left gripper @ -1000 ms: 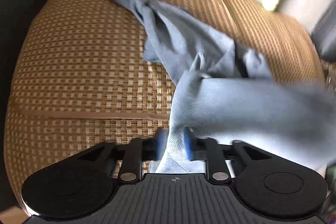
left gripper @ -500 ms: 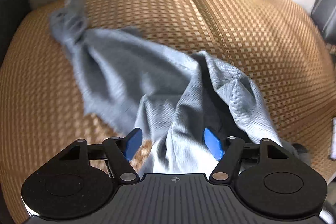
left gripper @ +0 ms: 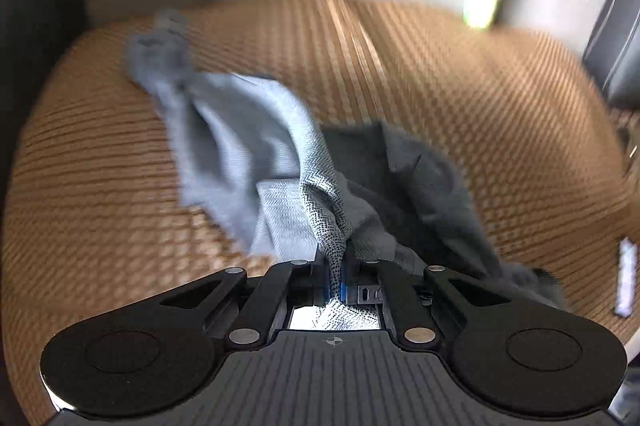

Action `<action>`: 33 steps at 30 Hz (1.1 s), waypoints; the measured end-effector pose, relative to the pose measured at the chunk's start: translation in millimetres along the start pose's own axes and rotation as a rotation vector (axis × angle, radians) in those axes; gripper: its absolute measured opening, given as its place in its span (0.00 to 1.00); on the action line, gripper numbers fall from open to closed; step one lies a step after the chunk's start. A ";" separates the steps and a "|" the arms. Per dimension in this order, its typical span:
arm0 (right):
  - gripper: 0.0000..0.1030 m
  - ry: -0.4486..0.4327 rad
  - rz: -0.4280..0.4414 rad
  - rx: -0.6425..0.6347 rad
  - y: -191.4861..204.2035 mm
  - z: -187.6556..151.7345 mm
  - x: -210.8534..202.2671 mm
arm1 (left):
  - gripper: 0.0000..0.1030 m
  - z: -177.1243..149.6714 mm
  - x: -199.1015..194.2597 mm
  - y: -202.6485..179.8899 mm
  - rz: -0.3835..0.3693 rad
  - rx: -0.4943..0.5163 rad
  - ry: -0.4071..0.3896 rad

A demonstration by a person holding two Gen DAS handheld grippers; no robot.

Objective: Fold clothes
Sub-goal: 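Lift the grey sweatshirt with both grippers and shake it out over the mat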

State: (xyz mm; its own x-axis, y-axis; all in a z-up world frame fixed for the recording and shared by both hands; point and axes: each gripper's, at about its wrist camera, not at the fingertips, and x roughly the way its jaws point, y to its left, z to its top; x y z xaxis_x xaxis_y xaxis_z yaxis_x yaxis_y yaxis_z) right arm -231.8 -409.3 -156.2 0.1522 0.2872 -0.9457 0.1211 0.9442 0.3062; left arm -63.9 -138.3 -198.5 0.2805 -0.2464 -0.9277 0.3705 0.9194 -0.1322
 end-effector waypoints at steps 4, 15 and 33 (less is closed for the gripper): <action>0.53 -0.122 -0.005 -0.020 10.3 45.3 -7.6 | 0.00 -41.4 -34.6 12.7 0.021 -0.071 0.001; 0.70 -0.105 -0.158 -0.138 72.4 213.8 132.5 | 0.00 -79.4 -31.8 17.2 -0.019 -0.181 0.022; 0.05 -0.502 -0.001 -0.126 72.4 170.6 -115.0 | 0.00 -28.2 -158.8 118.3 0.188 -0.463 -0.335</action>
State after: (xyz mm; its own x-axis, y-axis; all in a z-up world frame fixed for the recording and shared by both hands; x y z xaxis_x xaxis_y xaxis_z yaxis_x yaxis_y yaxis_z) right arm -73.2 -401.5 -6.7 0.6079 0.2027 -0.7677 0.0068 0.9655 0.2603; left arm -89.5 18.3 -76.7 0.5954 -0.0804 -0.7994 -0.1156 0.9761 -0.1842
